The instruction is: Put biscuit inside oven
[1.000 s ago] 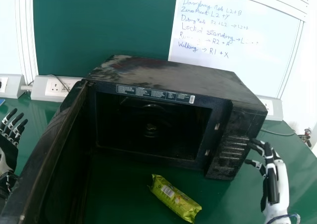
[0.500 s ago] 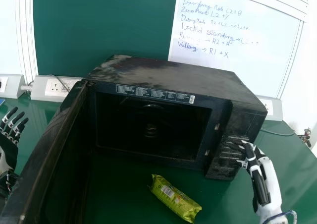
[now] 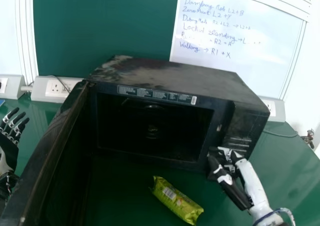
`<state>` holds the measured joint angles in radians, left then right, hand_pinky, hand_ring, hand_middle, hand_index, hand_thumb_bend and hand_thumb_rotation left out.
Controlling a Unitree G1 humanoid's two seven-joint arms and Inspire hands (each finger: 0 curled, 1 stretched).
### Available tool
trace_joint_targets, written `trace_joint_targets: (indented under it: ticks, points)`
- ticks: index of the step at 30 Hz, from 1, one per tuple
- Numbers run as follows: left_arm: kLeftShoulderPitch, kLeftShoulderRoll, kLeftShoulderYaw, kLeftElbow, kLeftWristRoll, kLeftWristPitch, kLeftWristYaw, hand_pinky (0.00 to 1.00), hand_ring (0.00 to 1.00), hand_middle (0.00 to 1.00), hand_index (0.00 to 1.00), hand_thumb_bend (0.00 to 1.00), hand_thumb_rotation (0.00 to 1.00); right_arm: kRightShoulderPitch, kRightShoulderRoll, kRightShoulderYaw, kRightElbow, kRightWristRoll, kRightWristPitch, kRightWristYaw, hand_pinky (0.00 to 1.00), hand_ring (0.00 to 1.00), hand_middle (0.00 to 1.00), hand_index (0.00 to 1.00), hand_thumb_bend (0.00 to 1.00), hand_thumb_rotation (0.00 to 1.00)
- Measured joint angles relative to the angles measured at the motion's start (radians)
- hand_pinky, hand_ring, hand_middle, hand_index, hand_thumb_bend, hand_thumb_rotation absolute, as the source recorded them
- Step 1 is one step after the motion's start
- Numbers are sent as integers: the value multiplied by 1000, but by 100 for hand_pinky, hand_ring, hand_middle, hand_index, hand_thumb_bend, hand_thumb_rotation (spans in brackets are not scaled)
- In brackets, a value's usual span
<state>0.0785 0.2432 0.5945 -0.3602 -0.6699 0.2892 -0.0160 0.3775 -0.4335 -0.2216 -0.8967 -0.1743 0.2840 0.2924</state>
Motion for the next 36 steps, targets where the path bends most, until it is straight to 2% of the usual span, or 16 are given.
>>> trace_joint_targets:
  ticks: [5, 8, 11, 14, 17, 21, 28, 31, 36]
  points:
    - [1, 0, -3, -14, 1, 1, 5, 76, 73, 70, 70, 64, 42, -17, -56, 52, -34, -140, 60, 35, 65, 77, 81, 84, 84, 41]
    - [3, 0, -5, -26, 1, 7, 15, 76, 73, 70, 70, 62, 42, -37, -98, 86, -38, -223, 79, 72, 67, 78, 81, 84, 85, 47]
    - [4, 0, -7, -31, 0, 18, 25, 76, 73, 69, 68, 62, 41, -65, -150, 134, -59, -315, 92, 131, 71, 81, 83, 86, 86, 48]
    - [5, 0, -7, -39, -1, 25, 33, 76, 73, 70, 69, 60, 41, -89, -165, 176, -86, -388, 120, 189, 76, 82, 83, 86, 86, 48]
    - [6, 0, -7, -45, -3, 26, 35, 76, 73, 70, 69, 58, 42, -101, -168, 202, -107, -450, 141, 234, 80, 84, 85, 87, 87, 50]
    - [7, 0, -7, -56, -4, 33, 38, 75, 72, 69, 69, 55, 43, -145, -167, 243, -115, -528, 176, 318, 79, 89, 90, 91, 91, 53]
    - [8, 0, -8, -77, -10, 53, 59, 75, 72, 69, 69, 53, 42, -212, -159, 314, -147, -655, 228, 481, 79, 91, 92, 95, 96, 51]
    - [8, 0, -8, -92, -11, 61, 70, 76, 73, 71, 70, 50, 44, -238, -144, 325, -147, -691, 242, 549, 83, 91, 90, 97, 97, 48]
    - [9, 0, -10, -113, -15, 78, 85, 70, 70, 69, 69, 46, 44, -288, -124, 340, -148, -738, 244, 660, 84, 94, 94, 97, 100, 49]
